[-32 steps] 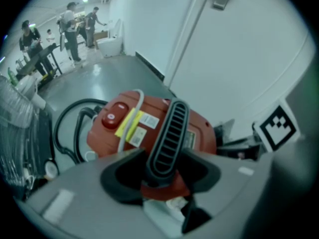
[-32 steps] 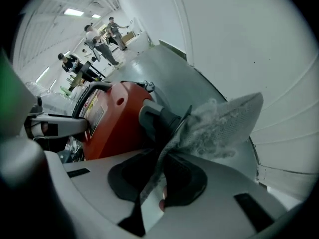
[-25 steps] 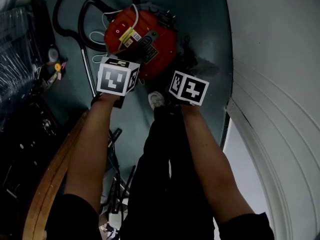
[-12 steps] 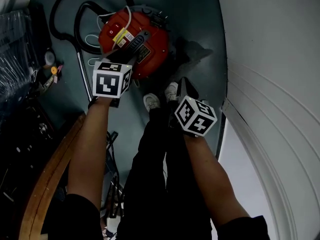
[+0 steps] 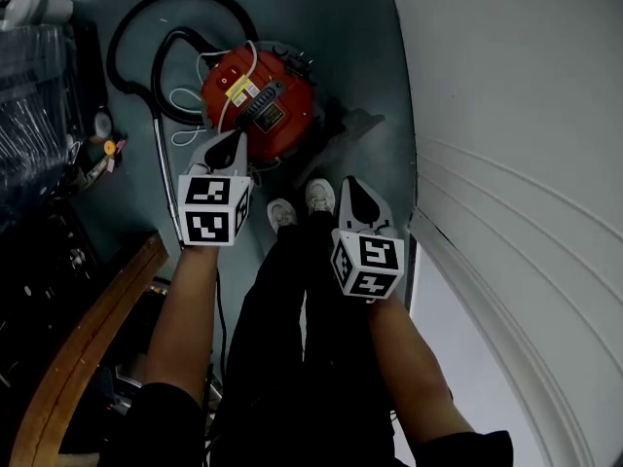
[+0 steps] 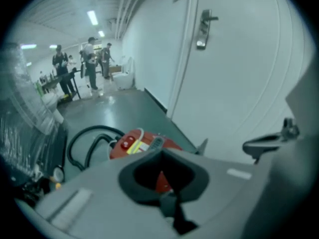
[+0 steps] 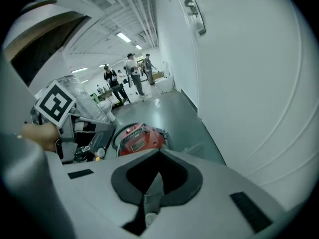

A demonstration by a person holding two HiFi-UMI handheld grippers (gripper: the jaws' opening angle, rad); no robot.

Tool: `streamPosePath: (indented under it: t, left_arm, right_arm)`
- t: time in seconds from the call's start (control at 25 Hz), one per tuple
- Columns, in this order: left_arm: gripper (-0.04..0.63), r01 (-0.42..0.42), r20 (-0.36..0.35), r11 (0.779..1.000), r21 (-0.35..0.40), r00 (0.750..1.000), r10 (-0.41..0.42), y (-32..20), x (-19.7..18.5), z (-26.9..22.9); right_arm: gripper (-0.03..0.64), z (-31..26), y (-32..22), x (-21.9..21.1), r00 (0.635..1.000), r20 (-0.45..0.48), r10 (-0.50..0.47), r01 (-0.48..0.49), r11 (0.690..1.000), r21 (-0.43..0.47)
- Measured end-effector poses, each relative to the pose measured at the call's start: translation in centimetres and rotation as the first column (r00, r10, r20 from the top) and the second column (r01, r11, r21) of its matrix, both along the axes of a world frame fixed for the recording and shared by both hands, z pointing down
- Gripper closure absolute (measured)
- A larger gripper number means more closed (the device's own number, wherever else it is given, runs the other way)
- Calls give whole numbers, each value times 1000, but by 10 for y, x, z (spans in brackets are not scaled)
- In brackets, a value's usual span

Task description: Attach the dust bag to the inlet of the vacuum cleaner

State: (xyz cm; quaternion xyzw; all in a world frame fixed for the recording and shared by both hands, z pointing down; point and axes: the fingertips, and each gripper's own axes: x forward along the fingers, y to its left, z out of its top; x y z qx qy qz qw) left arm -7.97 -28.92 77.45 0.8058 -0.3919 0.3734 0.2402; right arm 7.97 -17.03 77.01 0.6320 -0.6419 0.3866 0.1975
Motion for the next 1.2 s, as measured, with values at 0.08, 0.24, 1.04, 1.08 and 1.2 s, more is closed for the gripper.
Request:
streamPosePath:
  t: [0.08,0.24,1.04,1.08,1.2]
  left_arm:
    - [597,20,-104,1000,-5,994,-21,14,8,-43]
    - [597,49,-218,998,40,975,-39,35,18,-141]
    - [595,174,-296,826,536,955,-9,43,26,-546]
    - [595,180,-306,822,540,952,-7,41,29,-553]
    - [595,203,-337,810,551,941,-6,31,35,-574]
  right_arm:
    - [618,-44,-8,1,999,-34,25,-24,999,45]
    - [618,-160,-32,-17,998,-53,30,-20,982,186]
    - [618,-549,-64,-40,999,-18,-43,43,728,684]
    - [618,-559,-69,-38,999,-14,-45,42,713,700]
    - [618,-580,-85,-36,997,-32,-66,69,685,725]
